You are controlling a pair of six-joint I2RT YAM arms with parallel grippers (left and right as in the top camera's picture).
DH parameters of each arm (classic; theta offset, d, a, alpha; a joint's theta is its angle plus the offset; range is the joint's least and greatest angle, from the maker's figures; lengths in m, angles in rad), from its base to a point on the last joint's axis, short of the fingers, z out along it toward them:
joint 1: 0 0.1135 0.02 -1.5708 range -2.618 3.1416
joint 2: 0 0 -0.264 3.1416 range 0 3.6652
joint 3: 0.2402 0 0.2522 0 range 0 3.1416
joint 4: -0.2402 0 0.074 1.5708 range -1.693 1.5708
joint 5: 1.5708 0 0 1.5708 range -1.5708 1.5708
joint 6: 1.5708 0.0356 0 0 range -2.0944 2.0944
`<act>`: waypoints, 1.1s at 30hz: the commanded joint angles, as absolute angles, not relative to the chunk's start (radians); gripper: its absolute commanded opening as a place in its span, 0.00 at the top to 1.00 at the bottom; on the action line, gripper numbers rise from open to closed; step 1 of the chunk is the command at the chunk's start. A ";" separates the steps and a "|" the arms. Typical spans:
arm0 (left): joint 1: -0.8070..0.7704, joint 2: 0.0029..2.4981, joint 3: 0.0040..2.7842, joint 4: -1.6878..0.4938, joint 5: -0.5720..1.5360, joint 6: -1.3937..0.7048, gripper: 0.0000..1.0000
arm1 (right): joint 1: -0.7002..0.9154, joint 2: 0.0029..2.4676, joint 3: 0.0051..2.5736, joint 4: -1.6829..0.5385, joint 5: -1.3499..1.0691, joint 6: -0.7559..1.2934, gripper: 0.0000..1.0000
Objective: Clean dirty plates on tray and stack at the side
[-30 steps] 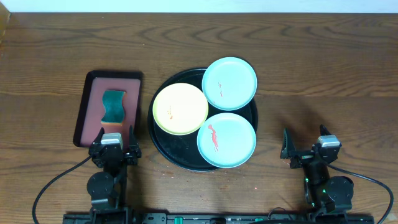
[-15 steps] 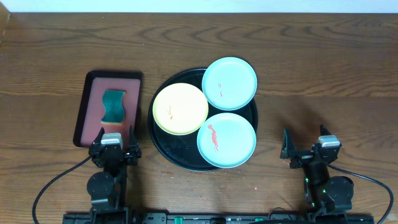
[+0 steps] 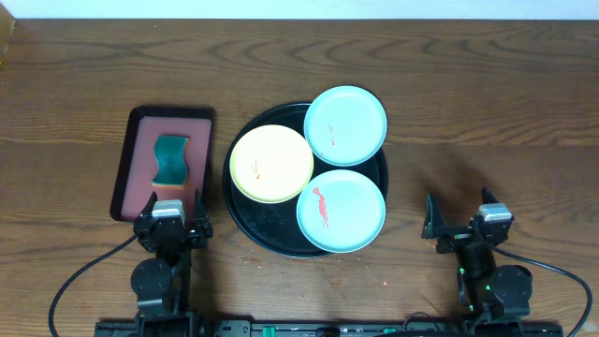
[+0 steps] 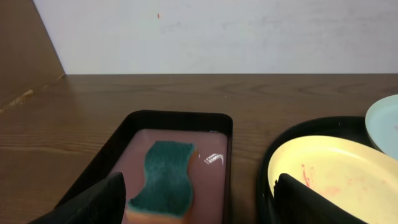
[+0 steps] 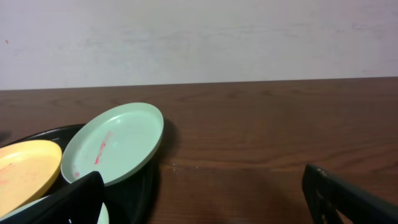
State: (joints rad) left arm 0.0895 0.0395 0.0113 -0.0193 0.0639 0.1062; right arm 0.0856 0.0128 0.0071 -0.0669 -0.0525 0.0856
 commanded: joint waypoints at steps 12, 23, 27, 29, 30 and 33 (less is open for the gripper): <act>0.086 0.043 0.004 -0.066 0.067 0.119 0.23 | 0.087 0.015 0.006 -0.071 -0.050 0.073 0.01; 0.086 0.043 0.005 -0.063 0.068 0.111 0.23 | 0.087 0.015 0.006 -0.056 -0.054 0.073 0.01; 0.086 0.043 0.030 -0.064 0.067 0.079 0.23 | 0.087 0.015 0.006 -0.005 -0.054 0.073 0.01; 0.086 0.044 0.050 -0.064 0.067 0.077 0.23 | 0.087 0.015 0.006 0.030 -0.054 0.073 0.01; 0.086 0.044 0.062 -0.064 0.067 0.077 0.23 | 0.087 0.015 0.006 0.045 -0.054 0.073 0.01; 0.086 0.052 0.105 -0.070 0.067 0.076 0.23 | 0.087 0.015 0.017 0.073 -0.054 0.073 0.01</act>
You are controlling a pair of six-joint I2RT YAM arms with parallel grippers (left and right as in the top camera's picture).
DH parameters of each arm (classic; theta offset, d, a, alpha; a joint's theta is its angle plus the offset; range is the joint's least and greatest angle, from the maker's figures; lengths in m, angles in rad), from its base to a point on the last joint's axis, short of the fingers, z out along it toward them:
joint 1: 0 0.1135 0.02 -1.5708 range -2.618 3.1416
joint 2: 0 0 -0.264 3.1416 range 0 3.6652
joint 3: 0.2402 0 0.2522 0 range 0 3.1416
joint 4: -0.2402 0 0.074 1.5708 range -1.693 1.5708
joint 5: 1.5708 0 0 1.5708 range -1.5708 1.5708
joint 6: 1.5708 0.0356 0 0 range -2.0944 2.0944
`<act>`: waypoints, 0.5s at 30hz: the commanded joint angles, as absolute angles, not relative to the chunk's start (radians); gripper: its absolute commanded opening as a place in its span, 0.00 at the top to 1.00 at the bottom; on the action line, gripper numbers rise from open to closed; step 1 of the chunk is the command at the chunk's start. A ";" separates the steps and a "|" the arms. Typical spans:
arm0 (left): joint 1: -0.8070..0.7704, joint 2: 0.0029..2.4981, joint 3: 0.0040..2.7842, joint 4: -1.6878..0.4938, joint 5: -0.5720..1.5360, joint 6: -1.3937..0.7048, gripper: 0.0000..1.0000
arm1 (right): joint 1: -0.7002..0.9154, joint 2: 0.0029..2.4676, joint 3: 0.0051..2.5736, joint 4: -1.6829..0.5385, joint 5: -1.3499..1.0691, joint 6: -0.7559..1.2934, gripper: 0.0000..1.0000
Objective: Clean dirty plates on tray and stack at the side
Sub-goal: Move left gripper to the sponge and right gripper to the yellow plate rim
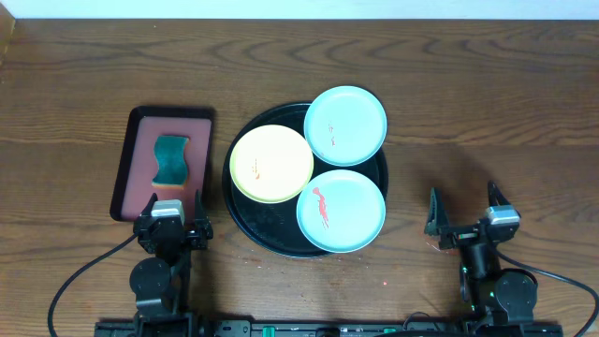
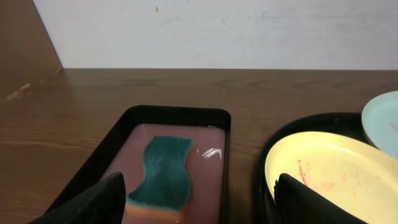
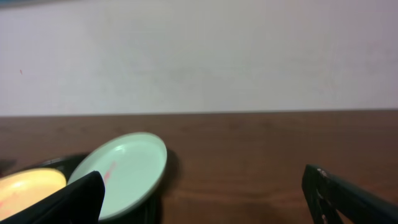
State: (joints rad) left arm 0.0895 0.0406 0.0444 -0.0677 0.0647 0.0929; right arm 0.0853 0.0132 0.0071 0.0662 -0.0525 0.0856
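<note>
A round black tray (image 1: 265, 223) in mid-table carries three plates with red smears: a yellow plate (image 1: 270, 164) at the left, a light blue plate (image 1: 345, 125) at the back and another light blue plate (image 1: 341, 211) at the front. A green sponge (image 1: 171, 159) lies in a shallow black dish (image 1: 126, 168) of pinkish liquid, left of the tray. My left gripper (image 1: 175, 212) is open just in front of that dish. Right of the tray, my right gripper (image 1: 462, 212) is open near the table's front edge, with nothing between its fingers.
The wooden table (image 1: 487, 84) stretches bare to the right of the tray and along the back. A pale wall (image 3: 199, 56) stands behind the table's far edge.
My right gripper has shifted slightly and tilted upward, so its view shows more wall. The left wrist view has risen a little. Plates and sponge lie as before.
</note>
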 commanded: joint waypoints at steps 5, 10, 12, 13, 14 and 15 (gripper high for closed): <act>0.086 0.146 0.210 -0.072 0.067 0.065 0.23 | 0.087 0.035 0.070 0.068 -0.054 0.073 0.01; 0.086 0.309 0.367 -0.126 0.067 0.040 0.23 | 0.087 0.119 0.168 0.062 -0.059 0.073 0.01; 0.086 0.390 0.452 -0.176 0.067 0.040 0.23 | 0.087 0.175 0.223 0.045 -0.073 0.073 0.01; 0.086 0.432 0.496 -0.202 0.067 0.040 0.23 | 0.087 0.216 0.265 0.027 -0.087 0.073 0.01; 0.086 0.474 0.541 -0.230 0.067 0.040 0.23 | 0.087 0.248 0.296 0.012 -0.095 0.073 0.01; 0.086 0.511 0.583 -0.259 0.067 0.040 0.23 | 0.087 0.289 0.337 -0.009 -0.106 0.073 0.01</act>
State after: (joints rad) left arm 0.0895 0.4278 0.4683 -0.2249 0.0650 0.0521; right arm 0.0853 0.2150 0.2474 0.0128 -0.0689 0.0856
